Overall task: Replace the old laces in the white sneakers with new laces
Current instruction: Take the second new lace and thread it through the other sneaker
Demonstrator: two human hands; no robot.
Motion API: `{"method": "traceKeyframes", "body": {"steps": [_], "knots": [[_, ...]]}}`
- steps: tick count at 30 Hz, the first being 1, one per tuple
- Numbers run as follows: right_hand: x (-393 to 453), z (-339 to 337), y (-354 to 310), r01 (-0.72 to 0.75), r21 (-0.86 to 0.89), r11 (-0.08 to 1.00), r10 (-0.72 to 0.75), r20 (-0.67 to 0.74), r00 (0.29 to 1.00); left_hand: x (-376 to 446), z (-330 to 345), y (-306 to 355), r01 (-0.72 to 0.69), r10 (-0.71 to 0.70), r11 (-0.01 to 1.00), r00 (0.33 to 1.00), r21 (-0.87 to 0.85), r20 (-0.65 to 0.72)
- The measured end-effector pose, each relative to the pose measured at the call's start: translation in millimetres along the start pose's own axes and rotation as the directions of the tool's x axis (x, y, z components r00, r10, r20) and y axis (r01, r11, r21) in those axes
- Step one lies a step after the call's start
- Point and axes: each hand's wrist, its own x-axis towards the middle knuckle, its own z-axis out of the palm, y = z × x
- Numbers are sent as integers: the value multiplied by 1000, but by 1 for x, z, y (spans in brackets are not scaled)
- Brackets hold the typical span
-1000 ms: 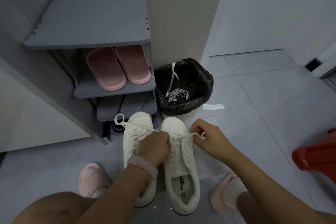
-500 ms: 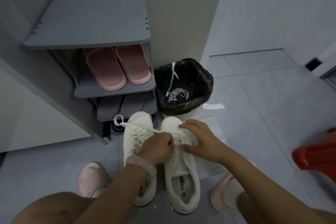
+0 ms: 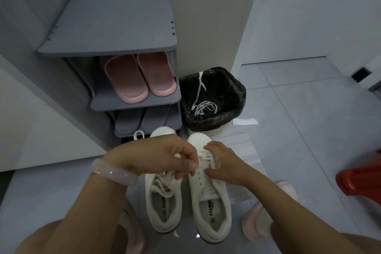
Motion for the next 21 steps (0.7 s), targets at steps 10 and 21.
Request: {"method": "traceKeyframes", "body": {"steps": [10,21], "knots": [[-9,-5,2,108,-15,994,-109,-144,984,18,2,-24,216,-145,963,917,158,-372],[-22,-32,-51,124,687,716,15,-192,981,38,7,-19,-89,237,962,737,258,-633]]}}
